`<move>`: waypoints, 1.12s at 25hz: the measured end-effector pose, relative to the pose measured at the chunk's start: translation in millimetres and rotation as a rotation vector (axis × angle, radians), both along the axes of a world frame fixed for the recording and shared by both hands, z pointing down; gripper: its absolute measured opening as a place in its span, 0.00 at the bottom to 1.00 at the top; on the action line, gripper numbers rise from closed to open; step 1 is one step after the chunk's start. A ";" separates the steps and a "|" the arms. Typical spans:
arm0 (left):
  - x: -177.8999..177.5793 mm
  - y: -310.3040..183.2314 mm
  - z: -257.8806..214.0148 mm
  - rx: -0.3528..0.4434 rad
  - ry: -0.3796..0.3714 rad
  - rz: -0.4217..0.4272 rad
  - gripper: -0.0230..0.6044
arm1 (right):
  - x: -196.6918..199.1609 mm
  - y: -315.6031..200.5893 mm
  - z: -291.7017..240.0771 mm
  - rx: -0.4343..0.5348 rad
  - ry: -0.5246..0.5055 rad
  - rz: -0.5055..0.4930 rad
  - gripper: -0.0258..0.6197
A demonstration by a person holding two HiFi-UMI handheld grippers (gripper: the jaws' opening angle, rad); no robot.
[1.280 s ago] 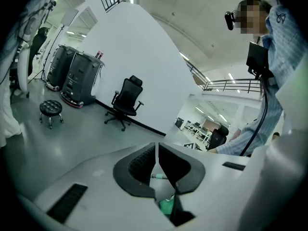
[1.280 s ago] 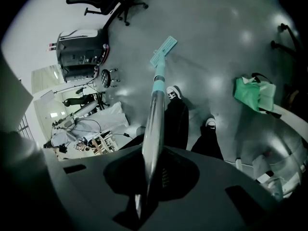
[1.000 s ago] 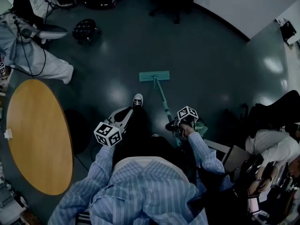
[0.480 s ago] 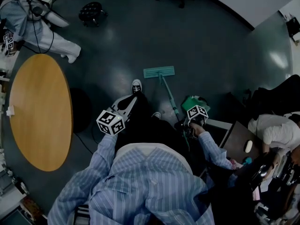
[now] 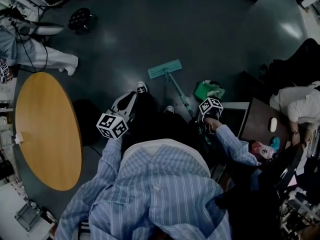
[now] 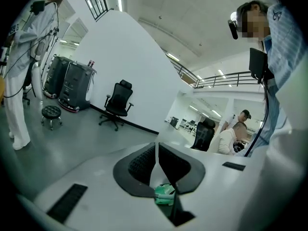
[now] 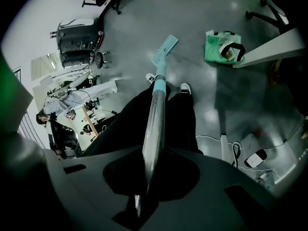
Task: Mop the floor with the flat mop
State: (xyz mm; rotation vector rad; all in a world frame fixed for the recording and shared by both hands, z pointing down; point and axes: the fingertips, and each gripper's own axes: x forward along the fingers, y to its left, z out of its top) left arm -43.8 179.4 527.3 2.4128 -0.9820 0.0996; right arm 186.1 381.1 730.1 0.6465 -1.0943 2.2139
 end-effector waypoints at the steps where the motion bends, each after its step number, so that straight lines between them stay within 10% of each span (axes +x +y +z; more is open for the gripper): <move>1: 5.0 -1.5 -1.8 0.006 -0.001 0.014 0.08 | -1.0 0.3 0.2 0.003 -0.002 -0.003 0.13; 15: 46.0 -27.6 -10.2 0.054 -0.003 0.152 0.08 | -9.3 -4.6 1.1 0.009 -0.032 0.008 0.13; 28: 14.2 -55.7 -4.2 0.041 0.038 0.049 0.08 | -7.1 -18.4 -7.6 -0.013 -0.029 -0.004 0.13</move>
